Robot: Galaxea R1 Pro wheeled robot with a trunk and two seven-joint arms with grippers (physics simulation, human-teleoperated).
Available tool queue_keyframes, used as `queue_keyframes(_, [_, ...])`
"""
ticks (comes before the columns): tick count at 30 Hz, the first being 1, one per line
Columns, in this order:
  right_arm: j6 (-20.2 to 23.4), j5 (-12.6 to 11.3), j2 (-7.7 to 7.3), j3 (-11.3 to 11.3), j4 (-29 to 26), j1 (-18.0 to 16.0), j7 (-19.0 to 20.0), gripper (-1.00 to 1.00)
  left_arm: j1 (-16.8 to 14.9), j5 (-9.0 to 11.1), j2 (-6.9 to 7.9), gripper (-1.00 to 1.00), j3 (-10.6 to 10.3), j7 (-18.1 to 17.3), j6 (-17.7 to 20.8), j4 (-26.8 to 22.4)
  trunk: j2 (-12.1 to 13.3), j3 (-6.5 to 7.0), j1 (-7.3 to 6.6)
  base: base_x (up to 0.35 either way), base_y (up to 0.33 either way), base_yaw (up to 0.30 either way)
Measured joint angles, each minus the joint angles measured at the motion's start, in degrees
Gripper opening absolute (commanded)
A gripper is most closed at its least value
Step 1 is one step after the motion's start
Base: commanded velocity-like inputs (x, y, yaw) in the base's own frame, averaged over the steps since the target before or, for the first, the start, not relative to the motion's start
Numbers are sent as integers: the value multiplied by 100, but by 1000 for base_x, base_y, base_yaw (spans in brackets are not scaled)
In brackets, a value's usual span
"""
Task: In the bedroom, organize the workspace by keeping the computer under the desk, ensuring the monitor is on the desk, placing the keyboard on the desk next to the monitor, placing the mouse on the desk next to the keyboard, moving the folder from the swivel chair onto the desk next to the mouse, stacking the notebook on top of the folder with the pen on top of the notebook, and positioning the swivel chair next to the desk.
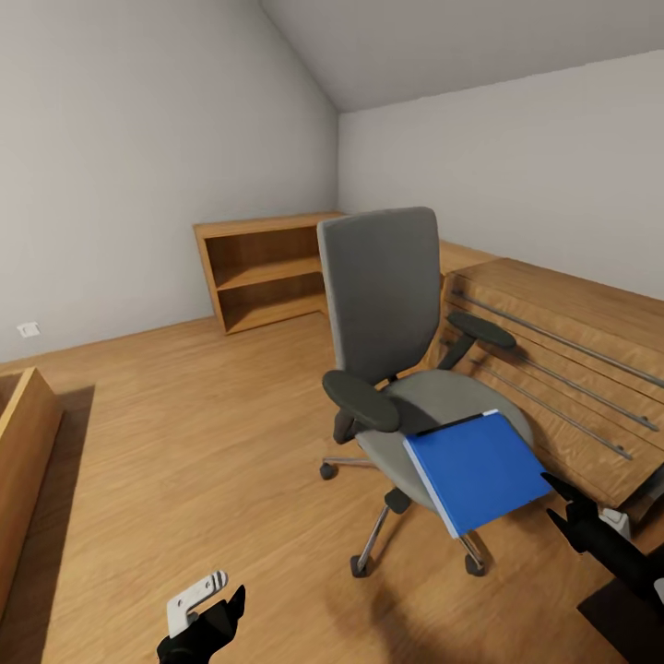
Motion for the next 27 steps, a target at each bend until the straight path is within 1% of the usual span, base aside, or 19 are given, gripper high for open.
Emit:
queue_keyframes(3, [0,0,0,-1,1,0,0,100,0,0,0,100,0,0,0,0,0,0,0,222,0,0])
queue_keyframes(8, [0,0,-1,-1,-1,0,5,100,0,4,0,100,0,1,9,0,0,0,2,84,0,0])
queue_keyframes(27, [0,0,-3,-9,-1,0,9,100,0,6,0,100,0,8,16,0,0,0,2,9,0,0])
